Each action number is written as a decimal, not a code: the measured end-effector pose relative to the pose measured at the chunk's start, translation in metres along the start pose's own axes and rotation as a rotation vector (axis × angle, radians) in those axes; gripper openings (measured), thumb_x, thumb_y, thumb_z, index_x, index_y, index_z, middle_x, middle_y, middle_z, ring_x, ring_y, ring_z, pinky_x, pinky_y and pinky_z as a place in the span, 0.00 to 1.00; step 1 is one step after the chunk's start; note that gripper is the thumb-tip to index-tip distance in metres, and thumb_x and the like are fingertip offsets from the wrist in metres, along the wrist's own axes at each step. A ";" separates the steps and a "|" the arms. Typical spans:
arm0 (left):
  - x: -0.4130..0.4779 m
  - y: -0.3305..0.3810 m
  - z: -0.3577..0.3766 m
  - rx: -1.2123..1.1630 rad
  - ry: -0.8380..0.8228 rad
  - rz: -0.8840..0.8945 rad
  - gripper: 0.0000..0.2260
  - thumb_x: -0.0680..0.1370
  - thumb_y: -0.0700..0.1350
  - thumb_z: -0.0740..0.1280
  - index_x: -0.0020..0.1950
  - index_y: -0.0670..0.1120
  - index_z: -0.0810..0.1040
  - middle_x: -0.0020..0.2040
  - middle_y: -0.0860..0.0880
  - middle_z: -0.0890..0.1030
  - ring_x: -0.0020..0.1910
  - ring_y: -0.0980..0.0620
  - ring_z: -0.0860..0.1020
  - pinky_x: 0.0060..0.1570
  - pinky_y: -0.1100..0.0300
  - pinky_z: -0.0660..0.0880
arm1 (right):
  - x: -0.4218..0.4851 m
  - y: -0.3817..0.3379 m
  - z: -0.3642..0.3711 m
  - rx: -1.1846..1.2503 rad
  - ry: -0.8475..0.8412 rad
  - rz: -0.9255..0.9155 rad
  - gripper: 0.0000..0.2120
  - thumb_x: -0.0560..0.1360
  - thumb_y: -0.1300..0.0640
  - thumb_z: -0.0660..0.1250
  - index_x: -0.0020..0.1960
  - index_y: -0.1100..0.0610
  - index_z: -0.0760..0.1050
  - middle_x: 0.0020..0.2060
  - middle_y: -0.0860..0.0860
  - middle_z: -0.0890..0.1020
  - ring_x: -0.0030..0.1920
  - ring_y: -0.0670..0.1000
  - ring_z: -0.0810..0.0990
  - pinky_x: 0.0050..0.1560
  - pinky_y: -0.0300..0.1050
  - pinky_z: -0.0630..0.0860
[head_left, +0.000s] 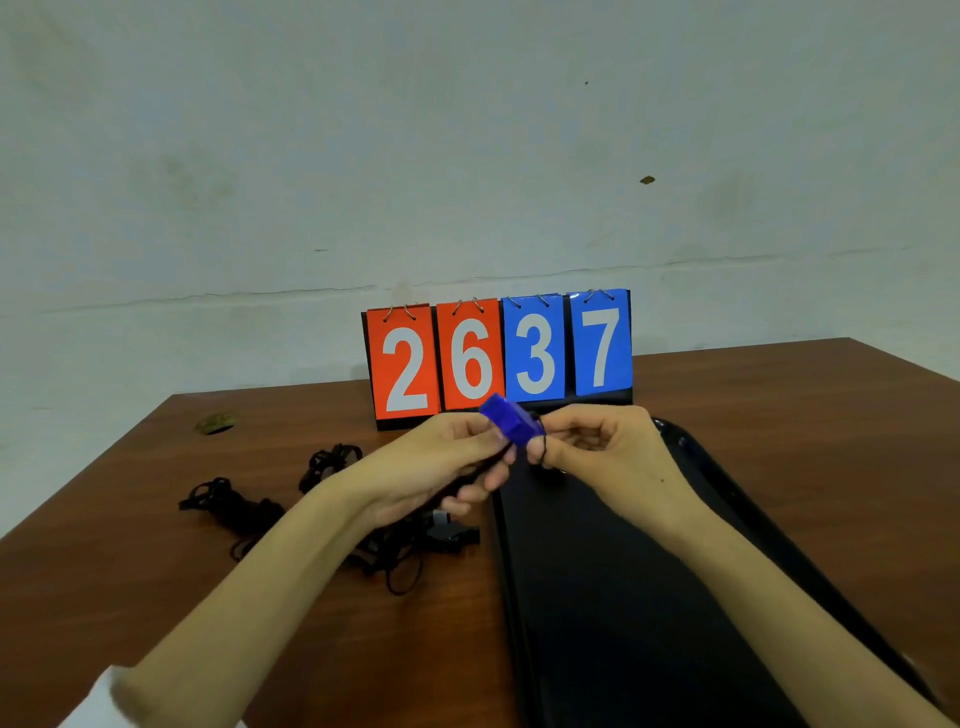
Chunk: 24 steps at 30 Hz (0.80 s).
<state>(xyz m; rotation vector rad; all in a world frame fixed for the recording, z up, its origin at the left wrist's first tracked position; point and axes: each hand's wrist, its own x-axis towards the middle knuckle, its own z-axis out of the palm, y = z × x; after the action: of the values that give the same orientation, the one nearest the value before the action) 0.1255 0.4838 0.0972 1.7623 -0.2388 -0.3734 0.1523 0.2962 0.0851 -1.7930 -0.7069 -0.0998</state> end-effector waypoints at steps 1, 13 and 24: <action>0.001 0.000 0.003 0.028 0.007 0.024 0.09 0.79 0.49 0.60 0.46 0.44 0.74 0.34 0.48 0.74 0.29 0.55 0.69 0.28 0.63 0.66 | 0.000 0.001 0.000 0.004 0.041 0.009 0.09 0.69 0.60 0.71 0.44 0.47 0.78 0.40 0.46 0.83 0.42 0.43 0.81 0.44 0.33 0.77; 0.005 -0.001 0.014 0.140 0.115 -0.130 0.08 0.81 0.46 0.58 0.54 0.43 0.72 0.28 0.49 0.74 0.19 0.57 0.61 0.19 0.66 0.56 | 0.002 0.024 0.001 -0.581 0.315 0.037 0.12 0.72 0.55 0.69 0.55 0.56 0.78 0.46 0.50 0.83 0.44 0.41 0.75 0.44 0.32 0.72; 0.001 0.001 0.023 0.784 0.288 0.094 0.09 0.76 0.52 0.66 0.38 0.49 0.76 0.31 0.54 0.77 0.29 0.60 0.74 0.37 0.65 0.73 | -0.004 0.009 0.007 -0.801 -0.054 -0.004 0.11 0.76 0.52 0.63 0.57 0.52 0.76 0.49 0.48 0.81 0.50 0.45 0.77 0.56 0.41 0.74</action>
<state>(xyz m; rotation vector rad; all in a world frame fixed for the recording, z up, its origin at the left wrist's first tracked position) 0.1173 0.4623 0.0935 2.5326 -0.2806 0.0699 0.1517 0.2991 0.0733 -2.5614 -0.7667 -0.3812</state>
